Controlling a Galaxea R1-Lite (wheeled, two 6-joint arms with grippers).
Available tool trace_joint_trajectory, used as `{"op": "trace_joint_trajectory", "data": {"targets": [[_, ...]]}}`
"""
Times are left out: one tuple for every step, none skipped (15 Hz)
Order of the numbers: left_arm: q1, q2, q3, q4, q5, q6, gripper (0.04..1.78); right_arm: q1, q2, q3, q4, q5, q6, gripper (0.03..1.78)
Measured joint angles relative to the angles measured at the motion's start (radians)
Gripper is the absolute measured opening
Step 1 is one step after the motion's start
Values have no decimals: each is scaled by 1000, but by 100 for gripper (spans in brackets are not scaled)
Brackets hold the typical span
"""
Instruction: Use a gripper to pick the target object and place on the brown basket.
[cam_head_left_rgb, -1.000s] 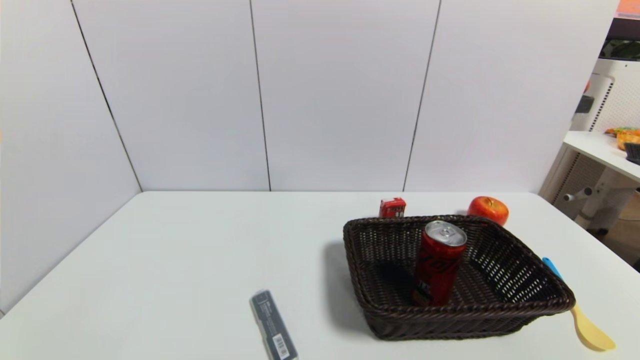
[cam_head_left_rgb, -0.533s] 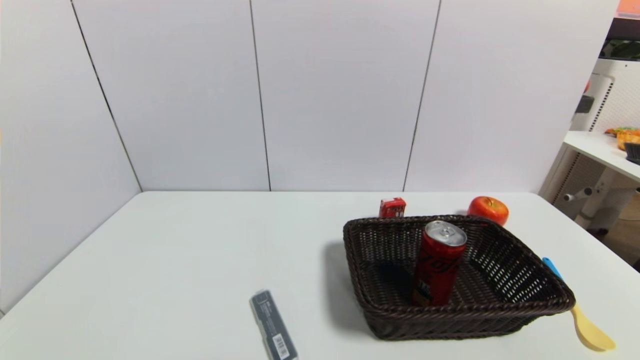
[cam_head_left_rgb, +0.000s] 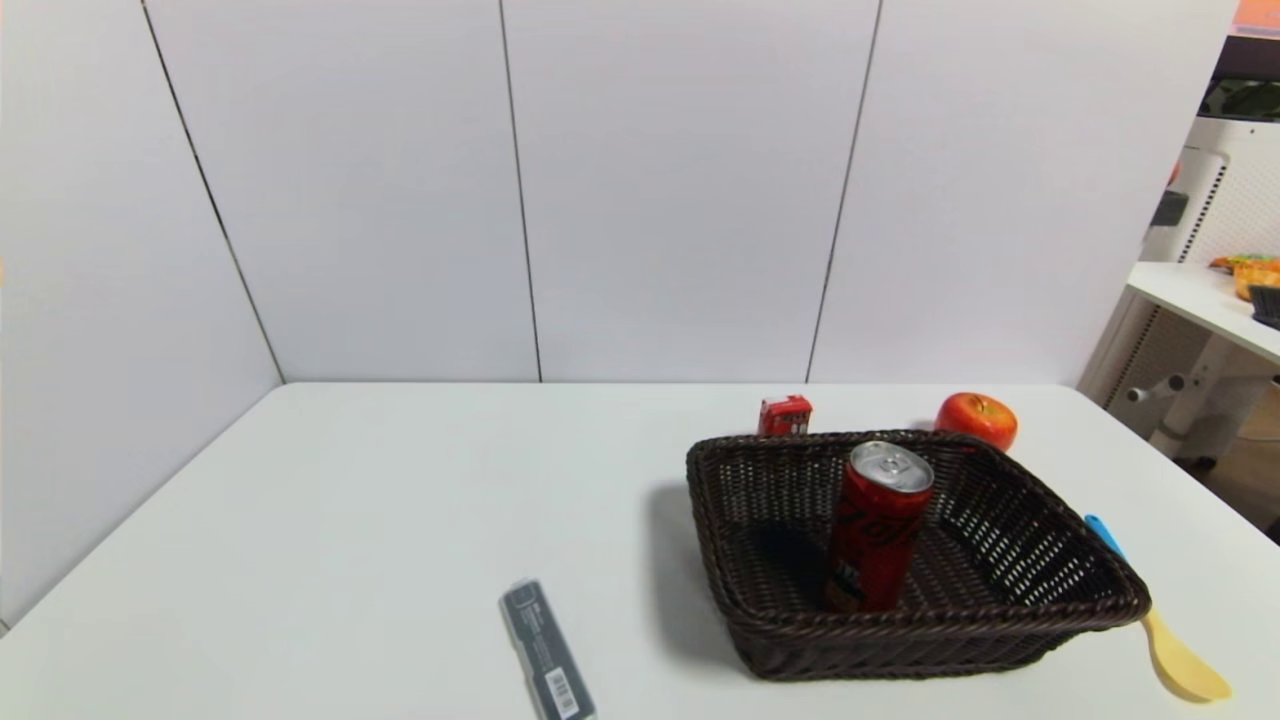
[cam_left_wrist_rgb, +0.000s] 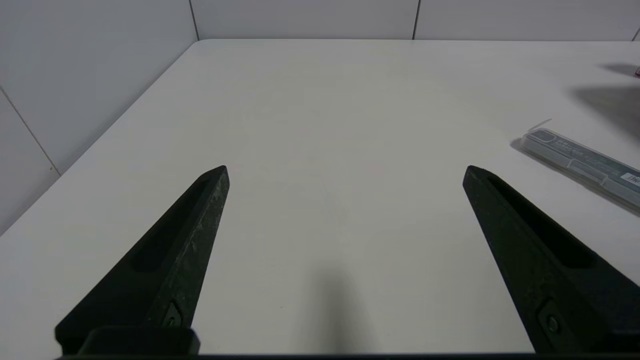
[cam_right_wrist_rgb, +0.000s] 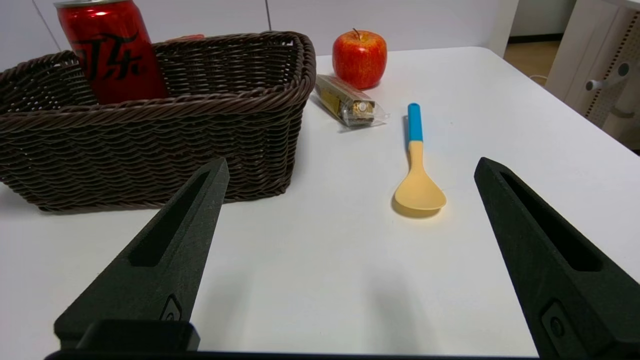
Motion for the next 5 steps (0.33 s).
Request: {"op": "trace_joint_trajectory", "data": {"targets": [[0,0,0,0,0,-1,169,0,0,0,1,0,5,170],[0,0,0,0,0,0,169,0,0,0,1,0,8,170],[0,0,0,0,0,0,169,0,0,0,1,-1,9,170],[0,0,0,0,0,0,169,0,0,0,1,-1,10,170],[0,0,0,0,0,-1,169,-1,0,0,1,-1,6,170]]}}
